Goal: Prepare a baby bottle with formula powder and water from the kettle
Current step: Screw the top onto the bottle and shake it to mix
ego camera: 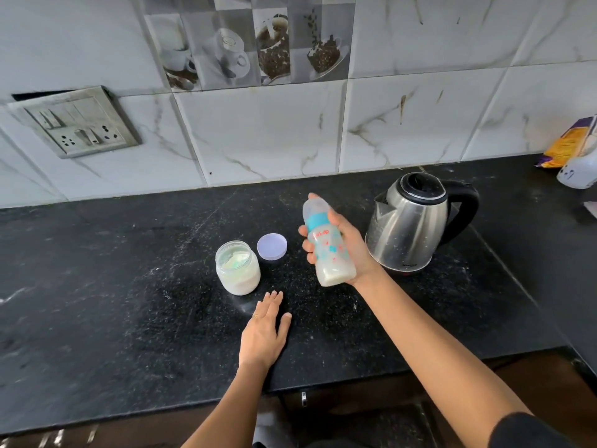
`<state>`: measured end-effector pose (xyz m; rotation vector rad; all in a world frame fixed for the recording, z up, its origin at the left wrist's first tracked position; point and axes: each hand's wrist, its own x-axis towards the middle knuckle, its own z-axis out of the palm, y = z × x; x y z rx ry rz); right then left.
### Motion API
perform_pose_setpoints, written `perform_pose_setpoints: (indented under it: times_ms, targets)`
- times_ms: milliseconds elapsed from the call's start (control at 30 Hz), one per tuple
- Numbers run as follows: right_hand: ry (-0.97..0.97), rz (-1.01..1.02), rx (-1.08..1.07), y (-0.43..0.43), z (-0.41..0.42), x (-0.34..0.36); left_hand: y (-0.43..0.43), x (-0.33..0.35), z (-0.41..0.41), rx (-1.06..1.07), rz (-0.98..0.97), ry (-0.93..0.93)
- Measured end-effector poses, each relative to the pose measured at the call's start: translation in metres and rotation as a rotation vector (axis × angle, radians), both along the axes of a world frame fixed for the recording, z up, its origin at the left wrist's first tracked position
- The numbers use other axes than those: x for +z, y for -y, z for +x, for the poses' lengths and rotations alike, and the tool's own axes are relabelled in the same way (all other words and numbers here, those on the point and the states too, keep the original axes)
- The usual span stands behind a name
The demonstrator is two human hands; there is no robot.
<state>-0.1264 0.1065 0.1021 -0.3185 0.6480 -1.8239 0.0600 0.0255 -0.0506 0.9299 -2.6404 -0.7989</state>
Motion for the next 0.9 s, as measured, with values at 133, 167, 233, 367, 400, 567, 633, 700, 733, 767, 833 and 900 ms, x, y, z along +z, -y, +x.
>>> perform_pose_setpoints:
  times_ms: [133, 167, 233, 367, 400, 567, 633, 700, 733, 767, 833, 900]
  targets:
    - [0.309, 0.061, -0.205, 0.010, -0.006, 0.002, 0.000, -0.001, -0.001, -0.017, -0.009, -0.003]
    - [0.361, 0.049, -0.219, 0.011, -0.006, 0.000, 0.001, -0.001, -0.002, -0.013, -0.009, 0.000]
    - [0.257, 0.019, -0.138, 0.010, 0.002, -0.008, 0.001, -0.002, -0.001, -0.006, -0.007, 0.003]
    - [0.155, -0.018, -0.104, 0.004, 0.002, -0.006, 0.001, -0.002, 0.000, -0.006, -0.006, 0.005]
    - [0.235, -0.031, -0.173, 0.005, -0.004, -0.003, 0.001, -0.002, 0.000, -0.007, -0.005, 0.003]
    - [0.121, -0.051, -0.138, 0.001, -0.007, 0.000, 0.001, -0.001, 0.001, -0.011, -0.013, -0.011]
    - [0.039, -0.084, -0.095, -0.003, -0.002, 0.005, 0.001, -0.002, 0.001, -0.008, -0.017, -0.017]
    - [0.142, -0.107, -0.183, -0.002, -0.011, 0.014, 0.001, -0.002, 0.001, -0.007, -0.025, -0.021]
    - [0.223, -0.111, -0.250, -0.001, -0.015, 0.016, 0.002, -0.003, 0.001, -0.007, -0.030, -0.021]
    - [0.277, -0.112, -0.290, -0.001, -0.017, 0.018, 0.002, -0.004, 0.001, -0.009, -0.036, -0.022]
    - [0.213, -0.108, -0.243, -0.001, -0.013, 0.016, 0.002, -0.004, 0.002, -0.011, -0.040, -0.028]
    - [0.067, -0.095, -0.145, -0.003, -0.004, 0.014, 0.002, -0.005, 0.001, -0.010, -0.037, -0.034]
